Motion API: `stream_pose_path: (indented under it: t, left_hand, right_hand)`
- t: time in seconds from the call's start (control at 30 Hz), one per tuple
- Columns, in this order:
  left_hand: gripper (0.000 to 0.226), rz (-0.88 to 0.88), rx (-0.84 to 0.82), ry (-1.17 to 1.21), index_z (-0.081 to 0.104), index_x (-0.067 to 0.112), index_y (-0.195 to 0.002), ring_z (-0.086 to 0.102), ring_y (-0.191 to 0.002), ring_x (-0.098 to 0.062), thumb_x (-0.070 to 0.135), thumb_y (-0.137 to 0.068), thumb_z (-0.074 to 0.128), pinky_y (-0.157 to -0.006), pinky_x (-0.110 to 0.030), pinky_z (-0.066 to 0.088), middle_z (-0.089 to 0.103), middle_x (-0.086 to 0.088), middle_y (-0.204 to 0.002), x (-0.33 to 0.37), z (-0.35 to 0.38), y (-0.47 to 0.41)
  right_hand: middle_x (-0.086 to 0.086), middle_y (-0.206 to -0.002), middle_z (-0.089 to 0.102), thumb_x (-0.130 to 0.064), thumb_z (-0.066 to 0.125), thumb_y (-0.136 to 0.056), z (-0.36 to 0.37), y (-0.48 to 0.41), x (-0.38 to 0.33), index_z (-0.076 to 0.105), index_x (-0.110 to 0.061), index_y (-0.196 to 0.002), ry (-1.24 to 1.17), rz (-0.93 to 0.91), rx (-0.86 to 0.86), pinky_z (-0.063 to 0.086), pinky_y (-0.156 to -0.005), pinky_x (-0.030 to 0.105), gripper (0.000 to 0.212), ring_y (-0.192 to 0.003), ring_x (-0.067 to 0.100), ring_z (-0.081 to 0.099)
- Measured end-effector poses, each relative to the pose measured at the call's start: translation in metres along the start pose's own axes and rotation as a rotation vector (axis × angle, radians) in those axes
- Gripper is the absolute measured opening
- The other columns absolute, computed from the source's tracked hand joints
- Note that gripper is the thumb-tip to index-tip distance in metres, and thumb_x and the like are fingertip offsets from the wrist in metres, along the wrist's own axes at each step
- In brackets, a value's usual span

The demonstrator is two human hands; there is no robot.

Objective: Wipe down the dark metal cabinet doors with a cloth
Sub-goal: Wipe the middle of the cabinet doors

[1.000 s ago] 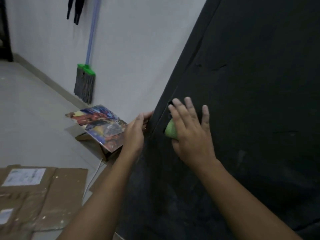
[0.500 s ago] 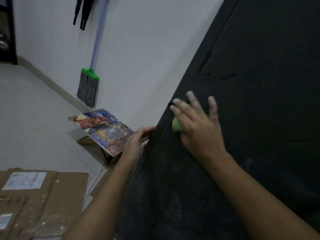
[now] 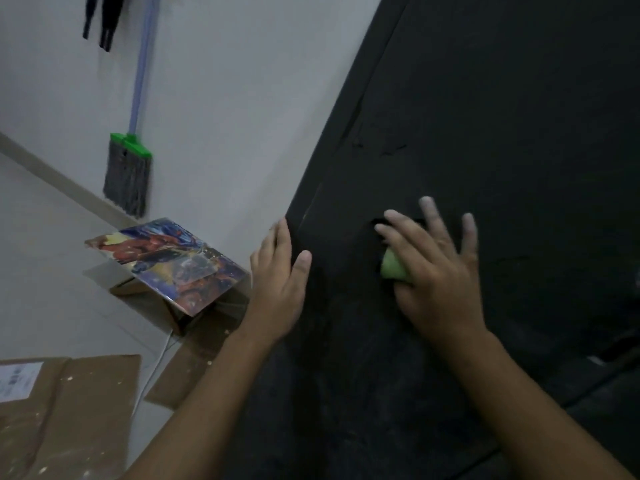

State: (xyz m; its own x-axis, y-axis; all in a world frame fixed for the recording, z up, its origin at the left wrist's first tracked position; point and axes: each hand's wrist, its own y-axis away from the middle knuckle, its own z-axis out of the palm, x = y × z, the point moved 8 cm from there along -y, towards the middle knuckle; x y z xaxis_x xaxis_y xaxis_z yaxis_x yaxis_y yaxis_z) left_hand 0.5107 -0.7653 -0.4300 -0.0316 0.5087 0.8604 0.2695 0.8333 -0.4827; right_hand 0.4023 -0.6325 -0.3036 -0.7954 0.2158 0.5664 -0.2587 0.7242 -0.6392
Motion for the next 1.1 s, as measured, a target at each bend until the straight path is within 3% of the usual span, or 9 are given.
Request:
stream_pose_path:
  t: [0.13,0.27,0.33,0.43,0.53,0.7,0.87,1.0,1.1]
  left_hand:
    - [0.071,0.078,0.024,-0.056,0.0,0.028,-0.159,-0.01,-0.15,-0.019,0.052,-0.098,0.028,-0.118,-0.04,-0.005,-0.015,-0.002,-0.165,0.018,0.019,0.007]
    - [0.074,0.086,0.041,-0.087,-0.003,0.022,-0.158,-0.014,-0.151,-0.017,0.05,-0.099,0.032,-0.122,-0.047,-0.004,-0.02,-0.004,-0.164,0.011,0.027,0.009]
    - [0.075,0.089,0.029,-0.096,-0.001,0.022,-0.158,-0.014,-0.151,-0.02,0.05,-0.098,0.034,-0.122,-0.051,-0.002,-0.02,-0.007,-0.163,0.009,0.029,0.01]
    - [0.072,0.096,0.014,-0.128,0.004,0.028,-0.158,-0.01,-0.15,-0.028,0.052,-0.096,0.034,-0.12,-0.055,-0.002,-0.018,-0.009,-0.163,0.015,0.033,0.013]
    - [0.066,0.132,0.034,-0.181,0.017,0.028,-0.153,0.001,-0.148,-0.032,0.051,-0.094,0.036,-0.118,-0.063,0.001,-0.005,-0.012,-0.161,0.025,0.038,0.018]
    - [0.062,0.153,0.03,-0.161,0.026,0.026,-0.148,0.002,-0.149,-0.03,0.048,-0.092,0.041,-0.118,-0.062,-0.004,-0.003,-0.012,-0.16,0.032,0.045,0.022]
    - [0.057,0.187,0.07,-0.215,0.034,0.023,-0.143,0.014,-0.145,-0.031,0.04,-0.091,0.048,-0.117,-0.062,-0.004,0.013,-0.012,-0.153,0.044,0.047,0.03]
    - [0.054,0.144,0.083,-0.178,0.037,0.021,-0.138,0.019,-0.143,-0.035,0.041,-0.089,0.045,-0.117,-0.063,-0.002,0.019,-0.013,-0.149,0.039,0.042,0.031]
    - [0.051,0.165,0.067,-0.153,0.039,0.019,-0.137,0.022,-0.141,-0.035,0.037,-0.089,0.048,-0.117,-0.063,-0.001,0.021,-0.014,-0.147,0.045,0.045,0.035]
  right_hand:
    - [-0.005,-0.153,0.045,-0.012,0.052,-0.071,0.012,0.069,0.013,0.055,-0.022,-0.14,0.033,-0.029,-0.078,0.016,-0.115,0.065,0.07,-0.15,0.02,0.023]
    - [-0.012,-0.155,0.039,-0.017,0.047,-0.074,0.031,0.121,0.013,0.048,-0.031,-0.143,0.101,-0.146,-0.225,0.015,-0.113,0.067,0.07,-0.153,0.018,0.013]
    - [-0.012,-0.156,0.038,-0.016,0.051,-0.075,0.02,0.121,0.022,0.048,-0.033,-0.143,0.115,-0.171,-0.188,0.018,-0.112,0.066,0.07,-0.15,0.022,0.022]
    - [-0.007,-0.145,0.053,-0.007,0.06,-0.071,-0.024,0.096,0.065,0.061,-0.03,-0.134,0.05,0.131,0.085,0.034,-0.103,0.055,0.066,-0.128,0.027,0.045]
    - [-0.005,-0.133,0.058,-0.003,0.063,-0.072,-0.043,0.095,0.097,0.065,-0.027,-0.128,-0.005,0.433,0.294,0.038,-0.092,0.049,0.061,-0.111,0.027,0.045]
    - [-0.005,-0.134,0.06,-0.003,0.06,-0.076,-0.01,0.13,0.071,0.067,-0.025,-0.127,-0.069,0.179,0.176,0.044,-0.089,0.043,0.056,-0.105,0.026,0.056]
    - [-0.009,-0.14,0.055,0.001,0.051,-0.075,0.005,0.174,0.052,0.06,-0.03,-0.132,-0.063,0.118,-0.026,0.044,-0.084,0.039,0.065,-0.106,0.023,0.057]
    - [0.0,-0.139,0.054,0.009,0.062,-0.066,-0.018,0.173,0.085,0.06,-0.019,-0.135,-0.23,0.35,0.043,0.045,-0.099,0.041,0.075,-0.115,0.028,0.055]
    - [0.001,-0.139,0.051,0.021,0.067,-0.061,-0.025,0.179,0.104,0.06,-0.015,-0.136,-0.311,0.575,0.11,0.043,-0.109,0.033,0.084,-0.128,0.021,0.05]
